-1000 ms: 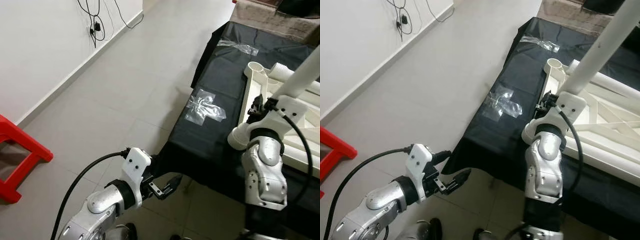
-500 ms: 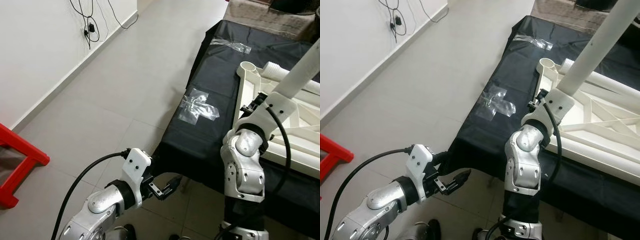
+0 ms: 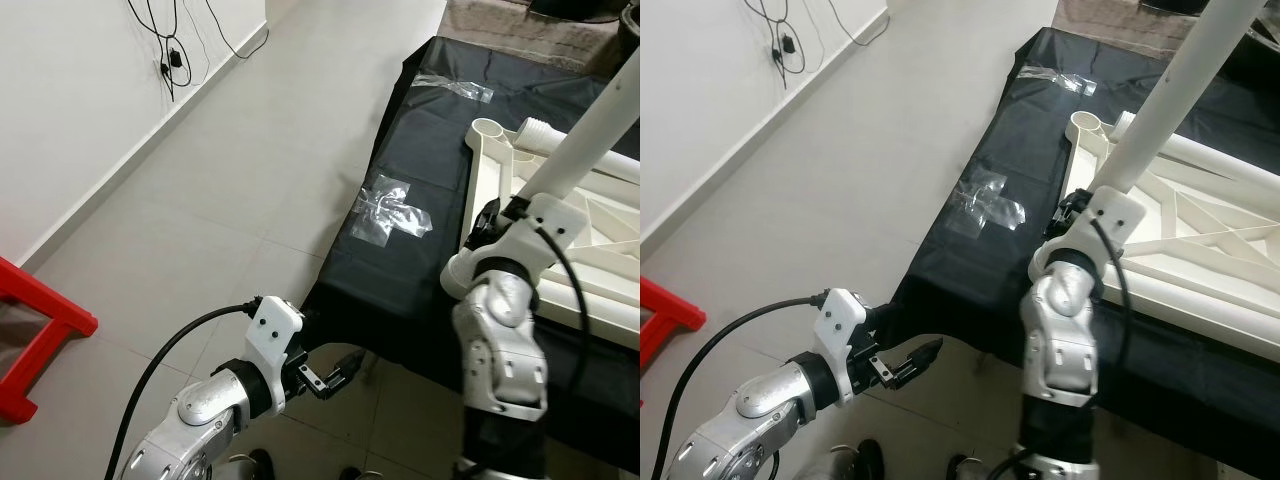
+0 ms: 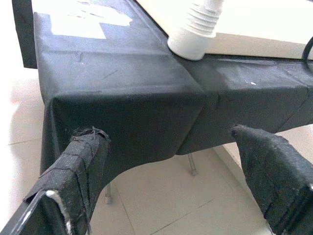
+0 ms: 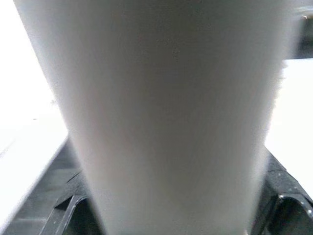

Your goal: Building children table

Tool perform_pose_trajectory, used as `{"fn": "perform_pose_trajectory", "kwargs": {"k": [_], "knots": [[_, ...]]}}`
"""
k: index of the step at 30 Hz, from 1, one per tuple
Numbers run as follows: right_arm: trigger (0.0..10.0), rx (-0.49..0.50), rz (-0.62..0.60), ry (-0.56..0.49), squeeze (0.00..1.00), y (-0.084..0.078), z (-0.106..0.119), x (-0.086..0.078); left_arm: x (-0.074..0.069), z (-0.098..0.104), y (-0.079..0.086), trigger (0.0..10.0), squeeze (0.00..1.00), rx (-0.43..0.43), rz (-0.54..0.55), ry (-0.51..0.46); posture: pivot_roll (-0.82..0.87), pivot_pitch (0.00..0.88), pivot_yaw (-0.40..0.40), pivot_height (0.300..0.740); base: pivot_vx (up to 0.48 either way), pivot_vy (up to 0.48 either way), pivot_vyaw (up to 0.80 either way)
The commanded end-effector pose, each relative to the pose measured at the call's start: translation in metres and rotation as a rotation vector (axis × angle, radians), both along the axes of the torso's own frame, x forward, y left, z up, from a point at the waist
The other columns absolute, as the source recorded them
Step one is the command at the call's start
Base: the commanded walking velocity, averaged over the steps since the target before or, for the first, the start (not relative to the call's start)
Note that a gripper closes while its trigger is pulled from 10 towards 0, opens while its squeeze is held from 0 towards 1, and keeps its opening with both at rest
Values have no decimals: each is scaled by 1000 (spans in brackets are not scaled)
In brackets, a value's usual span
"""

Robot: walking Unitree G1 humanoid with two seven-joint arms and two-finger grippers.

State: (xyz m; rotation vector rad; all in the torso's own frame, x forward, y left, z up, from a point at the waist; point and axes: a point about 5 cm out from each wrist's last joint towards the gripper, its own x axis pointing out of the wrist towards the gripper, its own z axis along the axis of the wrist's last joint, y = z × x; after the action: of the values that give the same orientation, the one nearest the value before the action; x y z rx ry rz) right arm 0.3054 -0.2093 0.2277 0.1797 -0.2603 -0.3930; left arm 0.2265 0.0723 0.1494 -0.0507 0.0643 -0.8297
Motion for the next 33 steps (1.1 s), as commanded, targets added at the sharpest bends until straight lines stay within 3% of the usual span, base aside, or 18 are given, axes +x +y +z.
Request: {"fn": "perform_pose_trajectory", "kwargs": {"k": [1,5,16,20,33], "knots": [[10000,19,69,-48,0,-14,3,-2,-3,-5,-2,10000,0,12,-15,11,72,191,-53,740,0,0,0],[10000,-34,237,-48,0,-27,8,4,-3,-5,-2,10000,0,12,-17,11,76,186,-54,740,0,0,0],[10000,-85,392,-22,0,-36,10,13,-3,-6,-2,10000,0,13,-15,9,80,183,-55,740,0,0,0],[10000,-91,711,38,0,-40,9,32,-2,-5,-3,10000,0,11,-19,4,83,184,-60,740,0,0,0],[10000,-83,1025,85,0,-31,13,51,-5,-3,-1,10000,0,12,-16,3,105,208,-63,740,0,0,0]]}}
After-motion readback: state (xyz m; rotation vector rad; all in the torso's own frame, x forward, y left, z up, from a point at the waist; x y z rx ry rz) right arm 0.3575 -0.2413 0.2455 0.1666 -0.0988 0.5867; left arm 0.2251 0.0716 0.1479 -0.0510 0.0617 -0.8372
